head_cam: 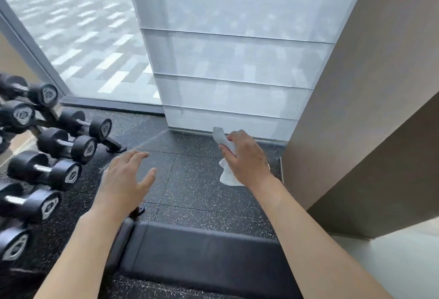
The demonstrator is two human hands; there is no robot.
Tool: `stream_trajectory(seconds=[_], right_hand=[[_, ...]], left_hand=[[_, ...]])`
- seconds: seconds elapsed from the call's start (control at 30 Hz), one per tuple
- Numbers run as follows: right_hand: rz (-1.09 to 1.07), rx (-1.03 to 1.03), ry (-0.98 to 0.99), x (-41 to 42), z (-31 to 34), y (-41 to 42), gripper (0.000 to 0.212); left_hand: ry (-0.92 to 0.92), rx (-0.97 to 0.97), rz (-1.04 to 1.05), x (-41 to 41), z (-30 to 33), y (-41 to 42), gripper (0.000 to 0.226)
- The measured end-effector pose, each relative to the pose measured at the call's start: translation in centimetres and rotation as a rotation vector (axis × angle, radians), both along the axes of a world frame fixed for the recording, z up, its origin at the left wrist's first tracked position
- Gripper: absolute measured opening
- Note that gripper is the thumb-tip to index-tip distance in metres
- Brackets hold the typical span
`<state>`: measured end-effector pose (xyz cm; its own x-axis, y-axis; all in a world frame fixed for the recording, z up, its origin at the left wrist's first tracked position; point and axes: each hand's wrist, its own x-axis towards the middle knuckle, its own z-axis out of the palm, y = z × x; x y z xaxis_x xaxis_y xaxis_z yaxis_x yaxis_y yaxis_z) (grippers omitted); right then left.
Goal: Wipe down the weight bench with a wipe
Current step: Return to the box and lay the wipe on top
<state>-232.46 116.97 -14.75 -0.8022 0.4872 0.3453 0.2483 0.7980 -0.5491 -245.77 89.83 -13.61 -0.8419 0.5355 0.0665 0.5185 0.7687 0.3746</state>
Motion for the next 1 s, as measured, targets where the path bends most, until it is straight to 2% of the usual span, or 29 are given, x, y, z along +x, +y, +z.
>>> stream_trajectory(seconds=[0.23, 0.43, 0.77, 0.9, 1.0], right_hand=[[0.130, 0.045, -0.002, -2.2, 2.6, -5.1, 0.020], [0.208, 0.017, 0.045, -4.1, 4.1, -14.1, 0.020], [0.414, 0.000, 0.037, -9.1, 5.5, -38.0, 0.019], [0.535, 0.009, 0.004, -11.4, 5.2, -47.3, 0.021], [0.590, 0.015, 0.009, -12.7, 4.9, -53.0, 0.024]], left_hand=[[0.044, 0.025, 0.093, 1.1, 2.8, -6.1, 0.050], [0.096, 0.040, 0.144, 1.6, 4.6, -15.1, 0.048], [0.141, 0.049, 0.389, 2.6, 4.8, -40.6, 0.043], [0.150, 0.083, 0.517, 3.4, 4.0, -51.1, 0.061], [0.154, 0.113, 0.596, 4.2, 3.4, -57.5, 0.066]])
